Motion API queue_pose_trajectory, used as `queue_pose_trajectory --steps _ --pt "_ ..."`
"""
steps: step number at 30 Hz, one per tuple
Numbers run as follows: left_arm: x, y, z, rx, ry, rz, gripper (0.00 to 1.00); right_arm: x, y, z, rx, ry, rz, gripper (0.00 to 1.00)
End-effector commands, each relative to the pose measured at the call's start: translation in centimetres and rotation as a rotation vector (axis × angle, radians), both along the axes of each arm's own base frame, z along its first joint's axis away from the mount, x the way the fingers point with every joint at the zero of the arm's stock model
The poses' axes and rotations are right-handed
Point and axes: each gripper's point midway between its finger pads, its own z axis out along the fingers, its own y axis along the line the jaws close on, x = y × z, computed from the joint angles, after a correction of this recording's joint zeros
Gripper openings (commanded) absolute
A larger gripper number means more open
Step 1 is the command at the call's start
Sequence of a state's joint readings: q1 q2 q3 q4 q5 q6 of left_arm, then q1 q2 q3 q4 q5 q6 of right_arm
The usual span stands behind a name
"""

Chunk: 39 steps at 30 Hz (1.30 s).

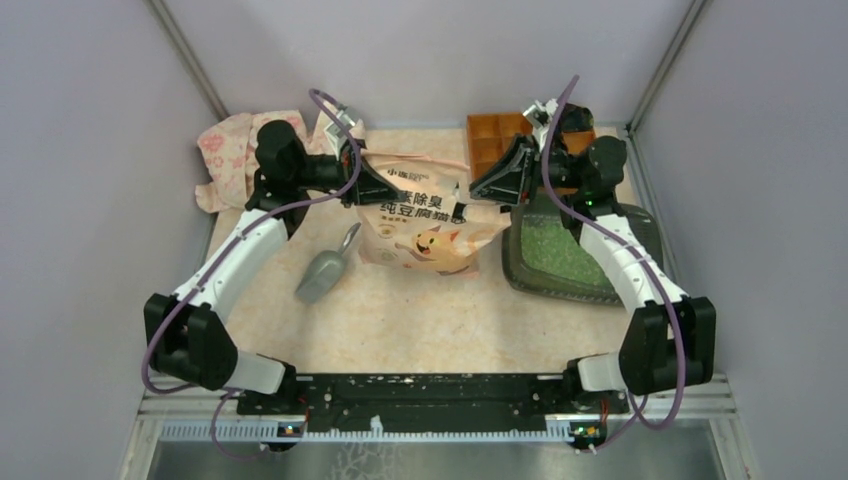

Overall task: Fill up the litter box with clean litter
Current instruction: Adjust the cat litter bag at the center of the board.

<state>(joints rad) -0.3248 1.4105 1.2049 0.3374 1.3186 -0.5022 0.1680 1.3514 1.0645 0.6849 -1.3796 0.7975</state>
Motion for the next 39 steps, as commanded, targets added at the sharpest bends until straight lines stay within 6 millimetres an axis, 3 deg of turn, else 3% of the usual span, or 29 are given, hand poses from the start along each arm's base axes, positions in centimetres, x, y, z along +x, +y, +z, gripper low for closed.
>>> queue_pose_trajectory --steps 1,25,33,39 --pt "-0.8 0.0 2.4 -0.053 -0.101 -0.040 0.00 -0.8 0.3 1.6 0.034 -0.066 0.029 0.27" --pt "-0.5 -0.1 2.0 -0.065 -0.083 -0.048 0.00 0.1 3.8 1.8 0.048 -0.037 0.102 0.19" --pt "-0.5 -0.1 2.3 -0.071 -0.087 -0.049 0.00 1.0 6.1 -0.1 -0.039 -0.020 0.083 0.17" --pt "-1.0 0.0 2.4 -0.071 -0.099 -0.062 0.00 0.9 6.1 -1.1 -0.073 -0.018 0.070 0.17"
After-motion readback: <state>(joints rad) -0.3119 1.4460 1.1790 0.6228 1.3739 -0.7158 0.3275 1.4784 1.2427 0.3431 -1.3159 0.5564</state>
